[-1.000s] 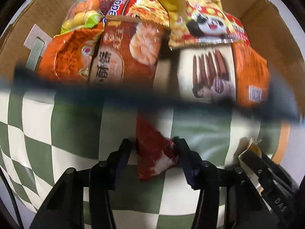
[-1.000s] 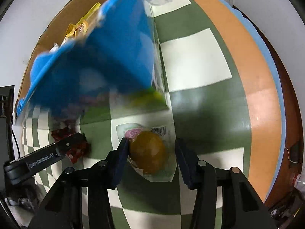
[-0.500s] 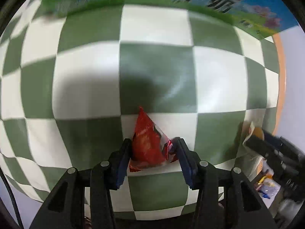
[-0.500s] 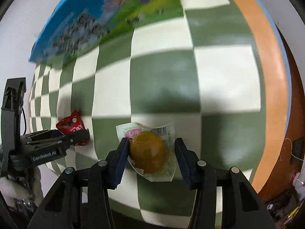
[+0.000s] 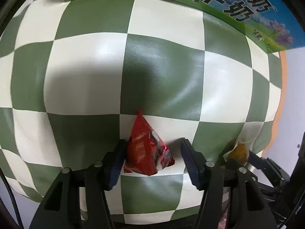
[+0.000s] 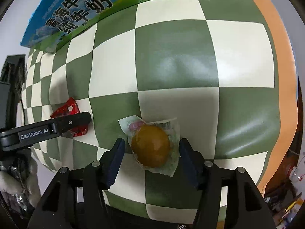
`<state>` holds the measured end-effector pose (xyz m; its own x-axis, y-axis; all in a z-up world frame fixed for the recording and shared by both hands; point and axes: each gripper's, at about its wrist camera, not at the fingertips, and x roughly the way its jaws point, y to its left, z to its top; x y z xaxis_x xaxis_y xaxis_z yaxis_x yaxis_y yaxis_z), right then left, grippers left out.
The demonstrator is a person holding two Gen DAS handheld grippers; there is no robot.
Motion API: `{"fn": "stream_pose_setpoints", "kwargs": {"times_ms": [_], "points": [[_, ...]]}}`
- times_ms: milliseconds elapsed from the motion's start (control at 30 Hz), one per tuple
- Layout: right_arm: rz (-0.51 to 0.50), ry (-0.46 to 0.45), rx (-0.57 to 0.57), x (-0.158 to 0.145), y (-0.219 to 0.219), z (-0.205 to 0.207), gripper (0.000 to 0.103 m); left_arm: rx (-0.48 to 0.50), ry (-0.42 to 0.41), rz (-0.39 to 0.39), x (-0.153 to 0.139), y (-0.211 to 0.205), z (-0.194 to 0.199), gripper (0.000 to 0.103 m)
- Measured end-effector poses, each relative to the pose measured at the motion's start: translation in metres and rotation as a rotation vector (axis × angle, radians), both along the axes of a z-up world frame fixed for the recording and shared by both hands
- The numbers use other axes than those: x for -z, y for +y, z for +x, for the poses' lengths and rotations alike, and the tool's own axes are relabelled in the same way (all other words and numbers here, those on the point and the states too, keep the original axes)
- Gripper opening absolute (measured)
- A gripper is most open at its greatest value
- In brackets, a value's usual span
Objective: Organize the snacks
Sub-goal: 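Grasp the small red packet with left tool while right tool grasps egg-shaped snack, then drop the red packet and egg snack into the box and open both tools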
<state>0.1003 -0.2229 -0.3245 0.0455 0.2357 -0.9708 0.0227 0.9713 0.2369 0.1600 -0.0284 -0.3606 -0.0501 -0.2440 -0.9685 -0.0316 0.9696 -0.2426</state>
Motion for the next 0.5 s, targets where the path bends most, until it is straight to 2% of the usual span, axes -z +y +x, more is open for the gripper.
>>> {"fn": "stream_pose_setpoints", "kwargs": {"times_ms": [67,167,300,500], "points": [[-0.026,-0.017,-0.007,0.000,0.001,-0.001,0.055,0.017,-0.015,0.025,-0.003,-0.003,-0.006,0.042],[-0.027,-0.040,0.006,-0.002,0.000,-0.004,0.051,0.024,-0.023,0.029,-0.008,-0.003,-0.006,0.040],[-0.022,-0.058,0.012,-0.008,0.001,-0.006,0.050,0.035,-0.030,0.034,-0.016,-0.009,-0.004,0.038],[0.039,-0.085,0.048,-0.026,-0.005,-0.010,0.050,0.056,-0.053,0.009,-0.032,-0.010,-0.001,0.037]]}}
